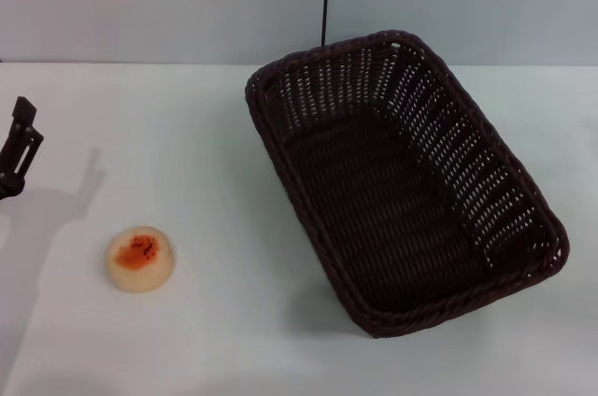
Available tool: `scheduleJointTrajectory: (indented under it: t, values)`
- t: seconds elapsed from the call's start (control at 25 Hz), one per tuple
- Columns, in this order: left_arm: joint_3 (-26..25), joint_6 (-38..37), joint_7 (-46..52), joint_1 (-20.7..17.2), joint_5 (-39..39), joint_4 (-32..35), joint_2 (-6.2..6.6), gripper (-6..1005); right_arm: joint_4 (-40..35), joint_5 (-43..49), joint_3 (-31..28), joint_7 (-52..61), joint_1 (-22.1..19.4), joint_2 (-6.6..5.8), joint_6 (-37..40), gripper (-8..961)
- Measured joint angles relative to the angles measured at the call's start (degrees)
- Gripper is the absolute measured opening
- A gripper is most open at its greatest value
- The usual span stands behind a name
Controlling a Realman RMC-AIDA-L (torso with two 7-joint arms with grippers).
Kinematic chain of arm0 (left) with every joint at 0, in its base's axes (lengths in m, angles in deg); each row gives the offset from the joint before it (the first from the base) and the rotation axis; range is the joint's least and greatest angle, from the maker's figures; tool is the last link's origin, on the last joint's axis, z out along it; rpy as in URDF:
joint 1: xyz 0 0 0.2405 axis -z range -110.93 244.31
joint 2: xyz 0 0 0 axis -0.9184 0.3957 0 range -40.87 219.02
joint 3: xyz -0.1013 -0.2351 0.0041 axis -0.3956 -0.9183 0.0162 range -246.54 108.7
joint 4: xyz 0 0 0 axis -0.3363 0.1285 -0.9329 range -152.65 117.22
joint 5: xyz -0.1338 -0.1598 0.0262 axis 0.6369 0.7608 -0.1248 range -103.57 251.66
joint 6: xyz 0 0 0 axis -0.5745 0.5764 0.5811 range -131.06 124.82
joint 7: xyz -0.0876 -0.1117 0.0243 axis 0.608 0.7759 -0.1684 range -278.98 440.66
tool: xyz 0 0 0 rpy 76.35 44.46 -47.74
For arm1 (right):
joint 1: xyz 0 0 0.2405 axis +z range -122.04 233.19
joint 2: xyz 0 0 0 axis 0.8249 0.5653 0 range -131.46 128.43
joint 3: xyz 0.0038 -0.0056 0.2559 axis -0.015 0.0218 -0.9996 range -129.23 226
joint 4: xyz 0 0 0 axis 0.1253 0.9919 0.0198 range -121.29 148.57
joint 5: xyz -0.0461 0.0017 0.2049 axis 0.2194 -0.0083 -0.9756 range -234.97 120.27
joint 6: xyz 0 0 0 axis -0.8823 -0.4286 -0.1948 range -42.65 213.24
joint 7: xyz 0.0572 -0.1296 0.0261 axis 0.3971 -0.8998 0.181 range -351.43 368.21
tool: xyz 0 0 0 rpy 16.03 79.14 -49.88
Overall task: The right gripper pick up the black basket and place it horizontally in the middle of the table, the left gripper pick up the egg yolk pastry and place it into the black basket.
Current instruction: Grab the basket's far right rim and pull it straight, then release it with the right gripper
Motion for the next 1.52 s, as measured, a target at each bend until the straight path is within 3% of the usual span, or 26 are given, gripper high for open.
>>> scheduleJointTrajectory:
  t: [0.2,0.32,0.52,0.64,0.8,0.88,1.08,1.4,1.52]
  values:
    - [0.0,1.0,-0.2,0.2,0.0,0.1,0.0,820,-20.0,16.4,0.0,25.6,0.4,-0.09,-3.2,708]
    - [0.0,1.3,-0.2,0.3,0.0,0.2,0.05,818,-32.1,30.4,0.0,44.4,2.9,-1.04,-3.6,703]
    - [0.0,2.0,-0.5,0.4,0.0,0.4,0.09,813,-42.9,49.2,-0.2,66.4,9.6,-4.4,0.0,696]
    - [0.0,2.1,-0.5,0.5,0.0,0.6,0.15,811,-44.3,60.8,-1.0,74.9,15.9,-7.56,4.7,691]
    - [0.0,2.5,-0.5,0.4,0.0,0.7,0.1,807,-43.4,74.7,-0.4,80.0,23.5,-9.54,9.4,685]
    - [0.0,3.1,-0.5,0.4,0.0,0.7,0.08,806,-40.8,77.8,1.6,81.8,27.1,-9.74,8.9,682]
    - [0.0,3.4,-0.5,0.3,0.0,0.5,0.12,801,-35.6,78.2,4.5,82.4,30.6,-9.59,6.0,675]
    - [0.0,3.0,-0.6,0.4,0.0,0.5,0.18,794,-24.0,78.4,11.8,82.5,35.0,-8.04,-5.7,662]
    - [0.0,3.2,-0.6,0.3,0.0,0.5,0.18,792,-21.5,78.5,14.0,82.6,36.2,-6.93,-9.8,658]
